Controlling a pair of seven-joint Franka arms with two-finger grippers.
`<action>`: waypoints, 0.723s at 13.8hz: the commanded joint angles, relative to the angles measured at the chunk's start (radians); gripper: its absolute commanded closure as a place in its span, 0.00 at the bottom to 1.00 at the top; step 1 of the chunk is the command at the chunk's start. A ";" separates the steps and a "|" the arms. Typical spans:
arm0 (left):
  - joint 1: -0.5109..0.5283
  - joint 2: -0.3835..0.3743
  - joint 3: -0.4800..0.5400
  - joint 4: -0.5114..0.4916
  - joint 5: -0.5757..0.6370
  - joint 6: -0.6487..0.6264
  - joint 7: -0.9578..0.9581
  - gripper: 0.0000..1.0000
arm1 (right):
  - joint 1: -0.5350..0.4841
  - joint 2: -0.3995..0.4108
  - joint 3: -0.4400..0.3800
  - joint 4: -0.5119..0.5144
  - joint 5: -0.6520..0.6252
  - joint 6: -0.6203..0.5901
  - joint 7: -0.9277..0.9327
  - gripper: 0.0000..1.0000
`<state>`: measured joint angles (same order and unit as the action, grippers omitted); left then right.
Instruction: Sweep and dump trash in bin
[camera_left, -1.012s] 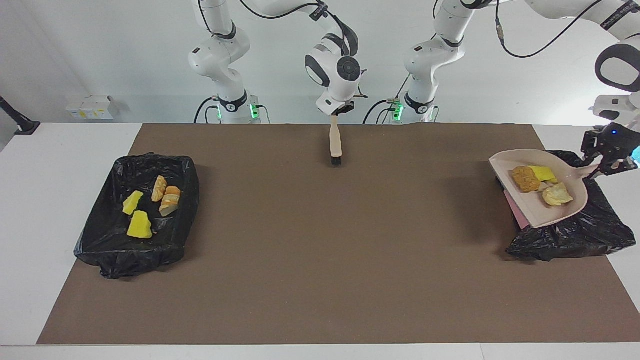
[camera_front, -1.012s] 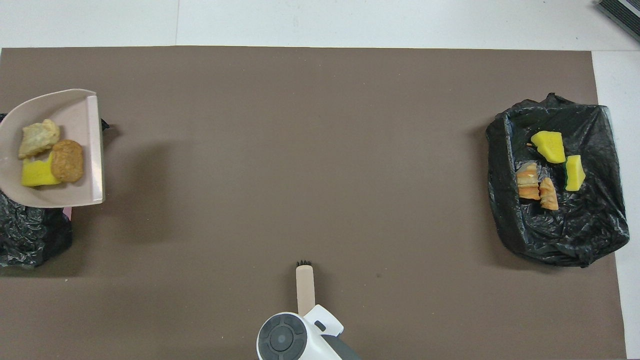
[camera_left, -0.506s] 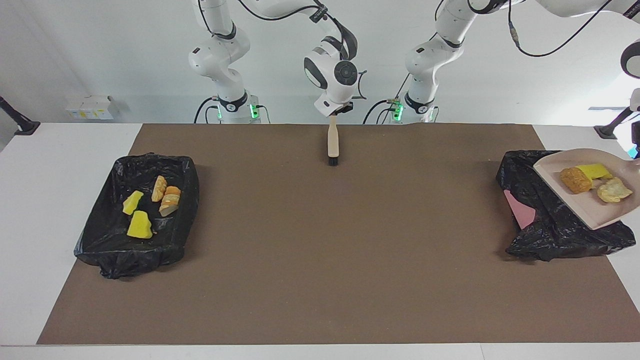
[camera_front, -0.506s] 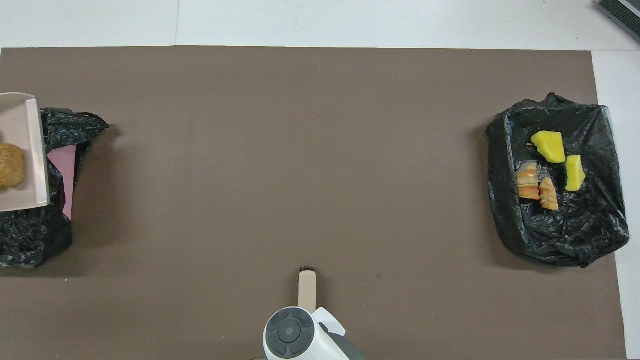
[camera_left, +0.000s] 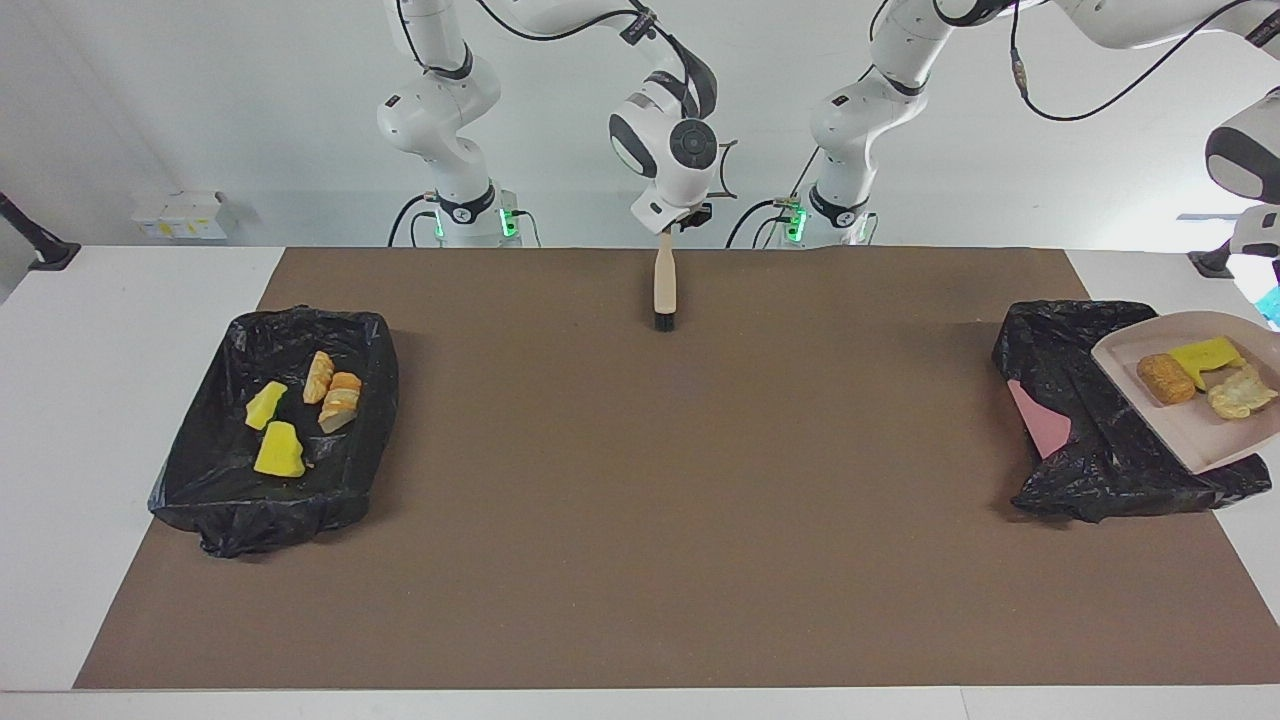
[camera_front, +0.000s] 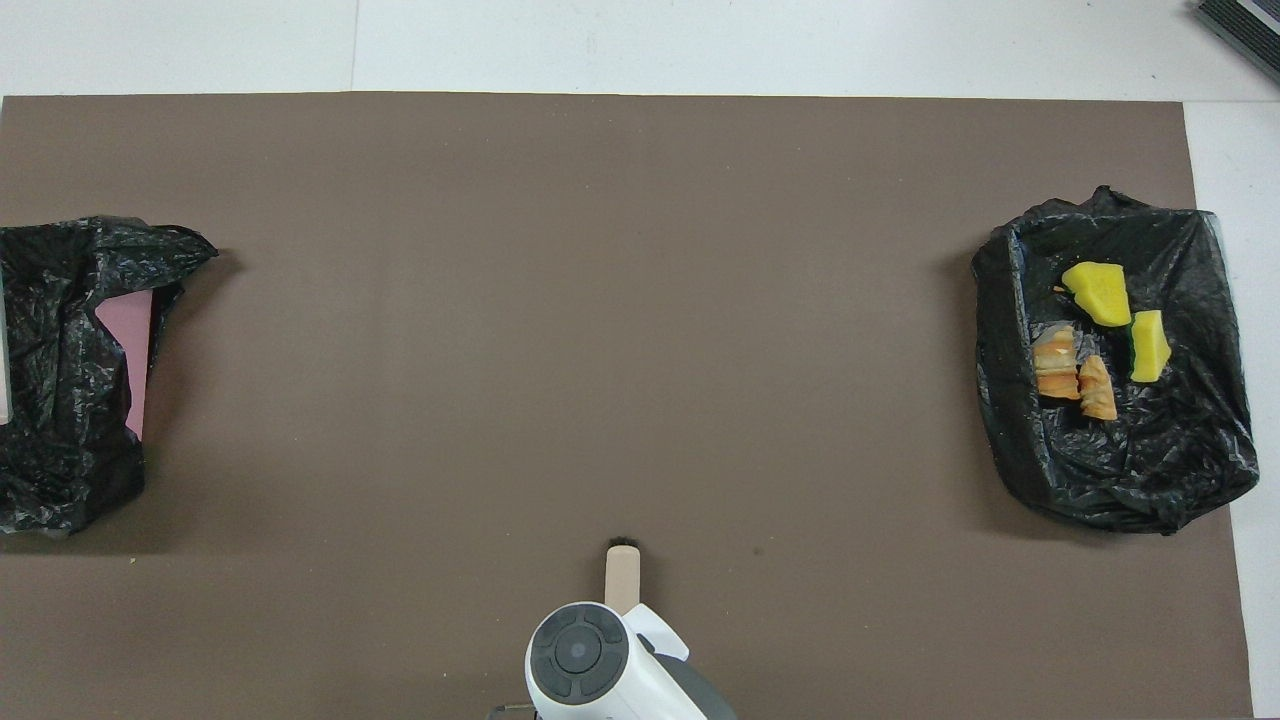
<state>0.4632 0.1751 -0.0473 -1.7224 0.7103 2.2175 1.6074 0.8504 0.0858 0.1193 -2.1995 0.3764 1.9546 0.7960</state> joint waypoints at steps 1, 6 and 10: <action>-0.044 -0.098 0.009 -0.124 0.167 0.027 -0.099 1.00 | -0.082 0.037 0.002 0.070 -0.085 -0.020 -0.018 0.28; -0.063 -0.157 0.009 -0.181 0.481 0.007 -0.185 1.00 | -0.263 -0.012 -0.003 0.152 -0.149 -0.039 -0.021 0.02; -0.151 -0.210 0.003 -0.201 0.541 -0.169 -0.221 1.00 | -0.414 -0.066 -0.003 0.248 -0.347 -0.084 -0.072 0.00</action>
<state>0.3905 0.0256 -0.0497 -1.8794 1.2191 2.1596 1.4276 0.5036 0.0462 0.1057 -1.9946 0.0764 1.9180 0.7590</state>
